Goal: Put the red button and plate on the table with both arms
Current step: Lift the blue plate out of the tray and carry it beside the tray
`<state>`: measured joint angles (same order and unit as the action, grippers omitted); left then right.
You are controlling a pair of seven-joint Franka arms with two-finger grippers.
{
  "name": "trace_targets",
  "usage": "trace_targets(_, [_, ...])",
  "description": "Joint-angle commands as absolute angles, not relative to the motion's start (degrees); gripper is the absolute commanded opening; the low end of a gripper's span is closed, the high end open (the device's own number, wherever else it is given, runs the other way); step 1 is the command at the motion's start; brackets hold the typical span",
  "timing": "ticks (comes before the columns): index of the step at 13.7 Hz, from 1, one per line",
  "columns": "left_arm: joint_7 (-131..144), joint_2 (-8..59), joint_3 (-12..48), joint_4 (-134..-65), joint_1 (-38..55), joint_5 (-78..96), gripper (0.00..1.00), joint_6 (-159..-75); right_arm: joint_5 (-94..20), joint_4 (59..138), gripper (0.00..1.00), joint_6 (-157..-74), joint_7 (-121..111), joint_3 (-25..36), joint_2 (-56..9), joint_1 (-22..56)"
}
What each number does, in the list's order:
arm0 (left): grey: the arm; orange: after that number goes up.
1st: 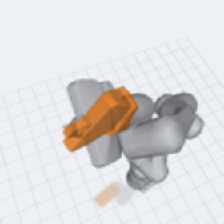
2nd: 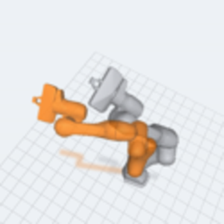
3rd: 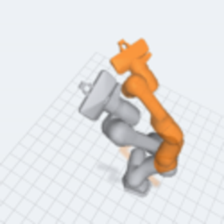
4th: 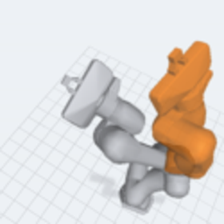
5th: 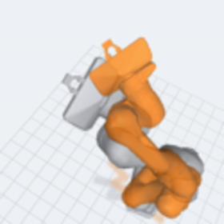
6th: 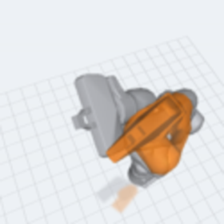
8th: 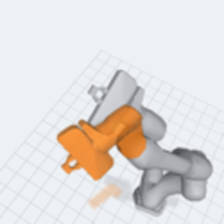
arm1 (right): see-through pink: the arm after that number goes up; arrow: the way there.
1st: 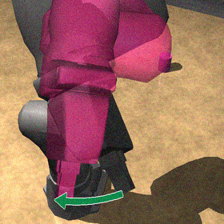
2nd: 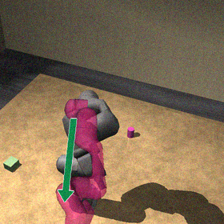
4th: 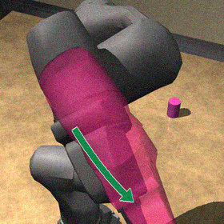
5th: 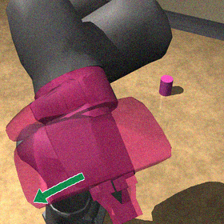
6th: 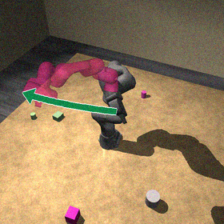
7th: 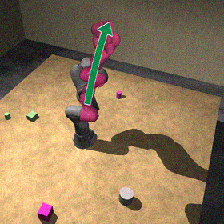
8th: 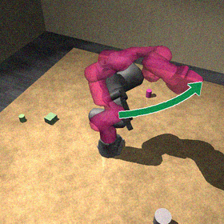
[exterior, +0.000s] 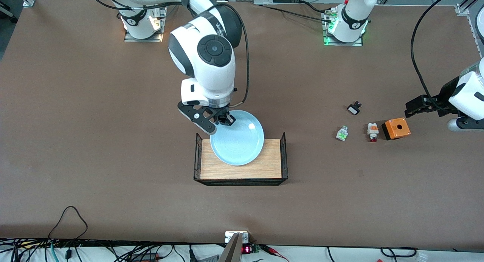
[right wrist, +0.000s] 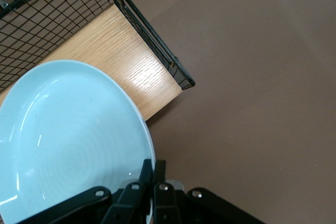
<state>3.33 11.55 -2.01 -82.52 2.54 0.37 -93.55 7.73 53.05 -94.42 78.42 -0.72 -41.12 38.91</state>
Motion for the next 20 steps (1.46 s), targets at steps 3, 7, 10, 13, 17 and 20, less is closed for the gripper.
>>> trace_targets(3, [2.46,11.69,-2.81,-81.91,3.34,1.40,1.00,-92.64,6.24,52.91,0.00,-88.87,76.30,-0.79,-36.57,38.23])
trace_targets(7, [2.46,11.69,-2.81,-82.35,3.25,1.32,1.00,-92.55,6.24,52.65,0.00,-83.60,67.62,-0.70,-33.23,36.04])
trace_targets(10, [2.46,11.69,-2.81,-82.35,3.51,1.23,1.00,-92.11,6.24,52.65,0.00,-79.90,56.38,-0.70,-30.42,32.62])
trace_targets(13, [2.46,11.69,-2.72,-82.18,3.60,1.32,1.00,-91.32,6.42,52.73,0.00,-77.35,40.40,-0.18,-28.84,28.23])
trace_targets(17, [2.46,11.69,-2.72,-82.18,3.52,1.41,1.00,-91.32,6.33,52.73,0.00,-74.71,24.91,-0.09,-28.13,20.67])
trace_targets(20, [2.37,11.69,-2.81,-82.09,3.25,1.76,1.00,-91.41,6.85,52.73,0.00,-70.69,12.26,-0.09,-28.04,15.75])
